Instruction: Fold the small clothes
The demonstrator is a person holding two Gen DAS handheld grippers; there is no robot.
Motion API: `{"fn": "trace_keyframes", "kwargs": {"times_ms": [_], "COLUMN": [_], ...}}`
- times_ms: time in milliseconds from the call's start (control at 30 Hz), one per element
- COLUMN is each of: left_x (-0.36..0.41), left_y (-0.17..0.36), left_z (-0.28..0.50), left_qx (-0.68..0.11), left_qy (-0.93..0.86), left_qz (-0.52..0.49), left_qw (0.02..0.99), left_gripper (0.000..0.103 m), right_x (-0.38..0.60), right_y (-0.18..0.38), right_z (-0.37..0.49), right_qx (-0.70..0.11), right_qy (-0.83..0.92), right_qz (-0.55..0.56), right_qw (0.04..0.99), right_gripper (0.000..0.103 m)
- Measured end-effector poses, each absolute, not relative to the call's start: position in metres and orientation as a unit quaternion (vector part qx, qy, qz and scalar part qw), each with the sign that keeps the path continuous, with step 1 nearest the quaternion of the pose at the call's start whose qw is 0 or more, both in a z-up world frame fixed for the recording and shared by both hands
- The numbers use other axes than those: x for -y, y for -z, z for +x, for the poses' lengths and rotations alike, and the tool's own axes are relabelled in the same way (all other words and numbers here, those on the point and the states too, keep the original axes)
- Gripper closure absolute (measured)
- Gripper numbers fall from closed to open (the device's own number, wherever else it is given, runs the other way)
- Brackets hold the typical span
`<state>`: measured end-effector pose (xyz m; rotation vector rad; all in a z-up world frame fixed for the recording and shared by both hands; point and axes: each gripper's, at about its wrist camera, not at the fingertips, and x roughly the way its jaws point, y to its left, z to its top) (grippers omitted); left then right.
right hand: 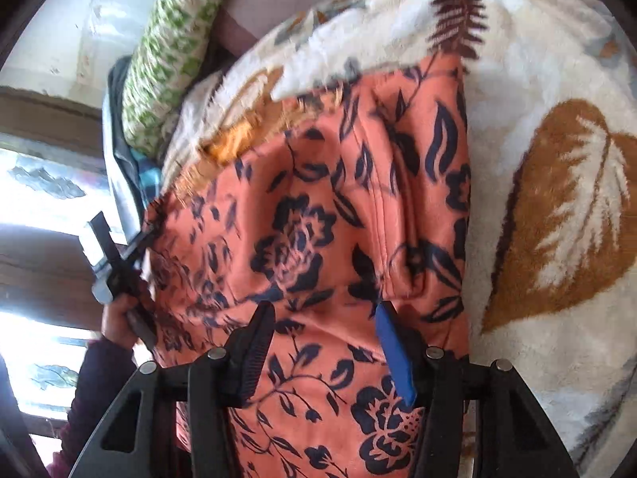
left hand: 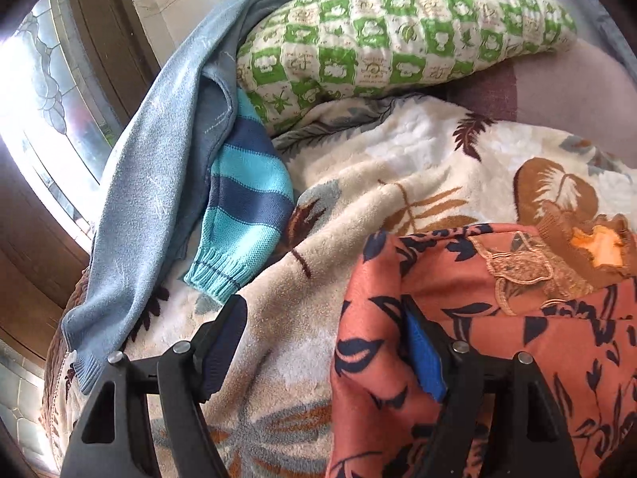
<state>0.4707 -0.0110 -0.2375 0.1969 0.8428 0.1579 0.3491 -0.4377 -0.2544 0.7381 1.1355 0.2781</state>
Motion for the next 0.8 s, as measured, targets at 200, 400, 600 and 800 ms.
{"fn": "trace_keyframes", "kwargs": {"times_ms": [200,400,600,800], "left_x": [0.033,0.033,0.029,0.041], "left_y": [0.217,0.24,0.257,0.258], "left_z": [0.408,0.363,0.36,0.373], "left_qx": [-0.382,-0.407,-0.419,-0.456], "left_qy": [0.013,0.028,0.013,-0.008], "left_qz": [0.09,0.097,0.09,0.081], "left_qw": [0.92,0.908,0.903,0.886], "left_gripper": [0.025,0.025,0.025,0.025], "right_x": [0.466,0.455,0.439,0.441], "right_y": [0.255,0.284,0.285,0.244], "right_z": [0.37,0.388,0.389,0.359], "right_qx": [-0.436,-0.436,-0.464,-0.434], "right_qy": [-0.08,-0.07,-0.027,-0.028], "right_qz": [0.384,0.387,0.346,0.345], "right_qw": [0.81,0.809,0.815,0.832], "right_gripper": [0.04,0.041,0.096,0.096]}}
